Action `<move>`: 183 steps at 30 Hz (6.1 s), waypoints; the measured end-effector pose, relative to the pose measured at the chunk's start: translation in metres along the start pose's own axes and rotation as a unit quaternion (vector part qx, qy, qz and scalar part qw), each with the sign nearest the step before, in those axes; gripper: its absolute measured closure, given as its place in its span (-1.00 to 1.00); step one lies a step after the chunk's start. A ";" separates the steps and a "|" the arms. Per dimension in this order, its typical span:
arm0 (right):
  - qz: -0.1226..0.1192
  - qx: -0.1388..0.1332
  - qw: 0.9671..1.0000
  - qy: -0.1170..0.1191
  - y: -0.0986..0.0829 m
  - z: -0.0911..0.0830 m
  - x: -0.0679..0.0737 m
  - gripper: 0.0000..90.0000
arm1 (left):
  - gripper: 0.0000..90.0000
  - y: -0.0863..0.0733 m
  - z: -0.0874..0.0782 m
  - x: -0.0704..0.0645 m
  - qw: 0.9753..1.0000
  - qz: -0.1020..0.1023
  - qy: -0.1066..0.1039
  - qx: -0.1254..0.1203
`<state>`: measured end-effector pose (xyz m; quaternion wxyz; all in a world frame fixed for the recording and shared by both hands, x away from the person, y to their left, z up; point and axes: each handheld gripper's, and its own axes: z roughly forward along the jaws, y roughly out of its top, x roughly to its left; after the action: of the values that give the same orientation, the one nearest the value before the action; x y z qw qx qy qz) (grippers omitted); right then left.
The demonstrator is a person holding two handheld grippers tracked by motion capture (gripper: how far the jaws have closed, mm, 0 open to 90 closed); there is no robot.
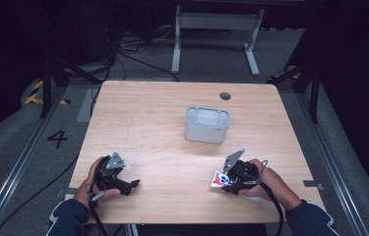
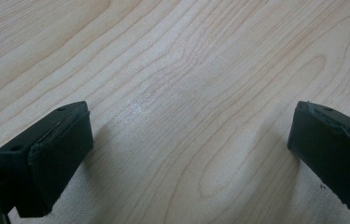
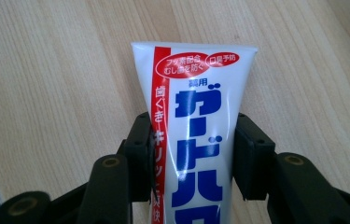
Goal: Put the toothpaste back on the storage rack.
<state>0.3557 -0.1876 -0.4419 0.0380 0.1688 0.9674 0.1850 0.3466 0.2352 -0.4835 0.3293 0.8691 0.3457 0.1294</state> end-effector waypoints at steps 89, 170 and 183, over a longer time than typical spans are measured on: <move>0.048 -0.257 0.963 -0.064 -0.018 -0.096 -0.020 0.45 | -0.99 0.000 0.000 0.000 1.000 0.000 0.000 0.000; 0.035 -0.348 0.931 -0.105 0.108 -0.126 -0.085 0.43 | -0.99 0.000 0.000 0.000 1.000 0.001 -0.001 0.000; 0.056 -0.341 0.933 -0.104 0.119 -0.101 -0.105 0.43 | -0.99 0.000 0.000 0.000 1.000 0.000 -0.002 0.001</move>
<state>0.4779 -0.1542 -0.3028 0.1832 0.2180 0.8257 0.4870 0.3466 0.2353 -0.4832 0.3293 0.8694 0.3456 0.1277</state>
